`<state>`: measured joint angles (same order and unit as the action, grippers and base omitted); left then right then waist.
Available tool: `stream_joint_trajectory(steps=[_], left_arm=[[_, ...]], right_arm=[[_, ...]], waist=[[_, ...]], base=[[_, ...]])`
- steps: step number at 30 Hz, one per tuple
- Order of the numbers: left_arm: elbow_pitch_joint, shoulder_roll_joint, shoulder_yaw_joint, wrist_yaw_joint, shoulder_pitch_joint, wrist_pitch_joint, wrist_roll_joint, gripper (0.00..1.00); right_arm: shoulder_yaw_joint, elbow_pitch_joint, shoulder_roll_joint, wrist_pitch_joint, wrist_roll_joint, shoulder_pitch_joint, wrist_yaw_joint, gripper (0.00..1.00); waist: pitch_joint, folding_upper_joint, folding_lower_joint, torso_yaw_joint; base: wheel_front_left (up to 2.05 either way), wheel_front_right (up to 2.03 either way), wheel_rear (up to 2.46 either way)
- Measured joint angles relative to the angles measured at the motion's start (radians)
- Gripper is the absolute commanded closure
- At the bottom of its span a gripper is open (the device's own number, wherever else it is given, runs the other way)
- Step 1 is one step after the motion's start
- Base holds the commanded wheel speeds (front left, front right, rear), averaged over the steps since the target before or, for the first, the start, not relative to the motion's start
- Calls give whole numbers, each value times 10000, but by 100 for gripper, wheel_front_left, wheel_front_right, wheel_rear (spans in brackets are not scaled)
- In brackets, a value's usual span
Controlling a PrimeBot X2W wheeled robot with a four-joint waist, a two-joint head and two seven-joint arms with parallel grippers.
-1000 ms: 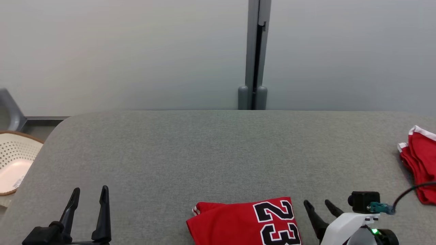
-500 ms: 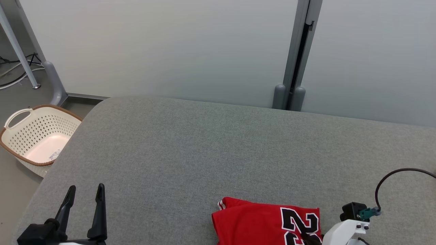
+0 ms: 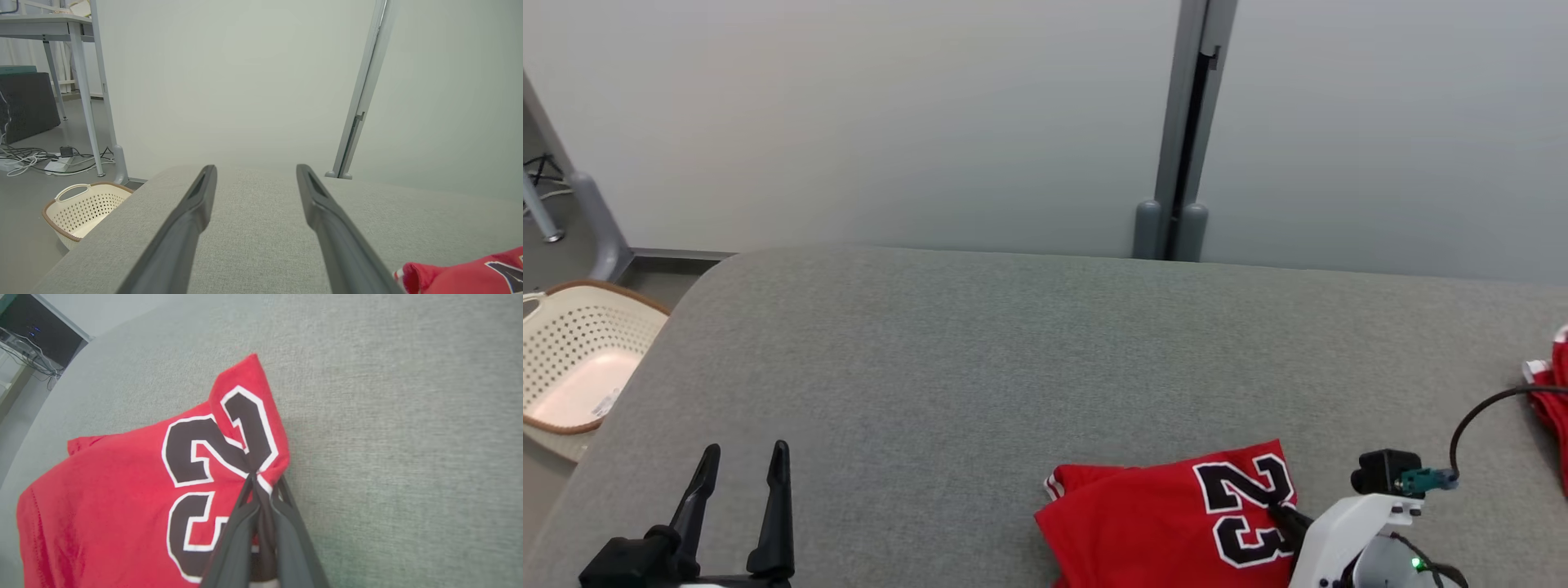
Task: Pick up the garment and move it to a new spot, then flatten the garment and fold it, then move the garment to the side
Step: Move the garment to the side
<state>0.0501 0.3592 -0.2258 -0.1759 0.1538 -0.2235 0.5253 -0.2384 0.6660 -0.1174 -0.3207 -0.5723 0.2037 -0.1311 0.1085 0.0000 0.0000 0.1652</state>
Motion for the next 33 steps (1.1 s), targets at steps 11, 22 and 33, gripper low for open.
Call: stream_joint_trajectory(steps=[11, 22, 33], left_arm=[[-485, -635, -746, 550, -477, -192, 0, 0], [-1095, -1051, -1166, 1045, -1328, -326, -316, 0], [-1427, -1185, -976, 1221, -1432, -364, -343, 0]], right_arm=[[-284, -667, -938, 305, -359, 650, 2, 100], [-274, -1078, -1252, 309, -543, 948, 4, 100], [-244, -1312, -1342, 428, -644, 988, 4, 100]], waist=[[-80, 0, -1, -1896], [-405, 0, 0, -4005], [-756, 0, 0, -5040]], base=[[0, 0, 0], [0, 0, 0], [0, 0, 0]])
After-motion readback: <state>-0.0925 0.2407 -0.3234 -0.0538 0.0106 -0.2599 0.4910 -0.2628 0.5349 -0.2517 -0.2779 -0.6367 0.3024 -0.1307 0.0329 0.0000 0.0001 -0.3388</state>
